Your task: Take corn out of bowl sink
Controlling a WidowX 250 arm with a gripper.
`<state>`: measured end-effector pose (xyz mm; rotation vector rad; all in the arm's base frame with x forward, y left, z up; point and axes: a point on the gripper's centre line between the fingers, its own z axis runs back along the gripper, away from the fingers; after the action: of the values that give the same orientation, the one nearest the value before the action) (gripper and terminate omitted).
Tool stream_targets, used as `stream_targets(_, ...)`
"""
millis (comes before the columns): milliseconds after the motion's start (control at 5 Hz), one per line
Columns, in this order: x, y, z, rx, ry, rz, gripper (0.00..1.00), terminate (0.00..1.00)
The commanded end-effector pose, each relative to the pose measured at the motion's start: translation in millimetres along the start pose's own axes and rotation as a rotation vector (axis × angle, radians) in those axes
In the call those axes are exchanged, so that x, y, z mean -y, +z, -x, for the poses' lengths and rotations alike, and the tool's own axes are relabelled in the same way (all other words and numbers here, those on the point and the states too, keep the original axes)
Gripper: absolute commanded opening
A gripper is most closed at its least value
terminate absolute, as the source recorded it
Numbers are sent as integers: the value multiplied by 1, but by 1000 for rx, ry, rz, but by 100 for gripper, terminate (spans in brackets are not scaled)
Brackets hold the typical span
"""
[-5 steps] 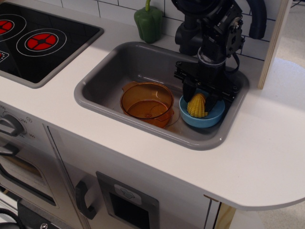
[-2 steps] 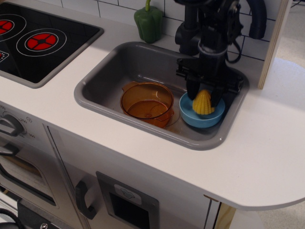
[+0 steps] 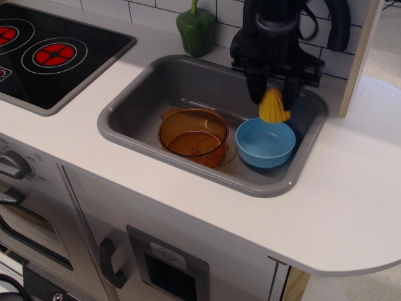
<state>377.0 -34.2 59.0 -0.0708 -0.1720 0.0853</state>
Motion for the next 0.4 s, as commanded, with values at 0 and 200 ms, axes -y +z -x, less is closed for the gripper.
stream_targets(0,0,32,28,20,-52,13,0,0)
stream_targets(200,0,28,55,-8,-93,17,0,0)
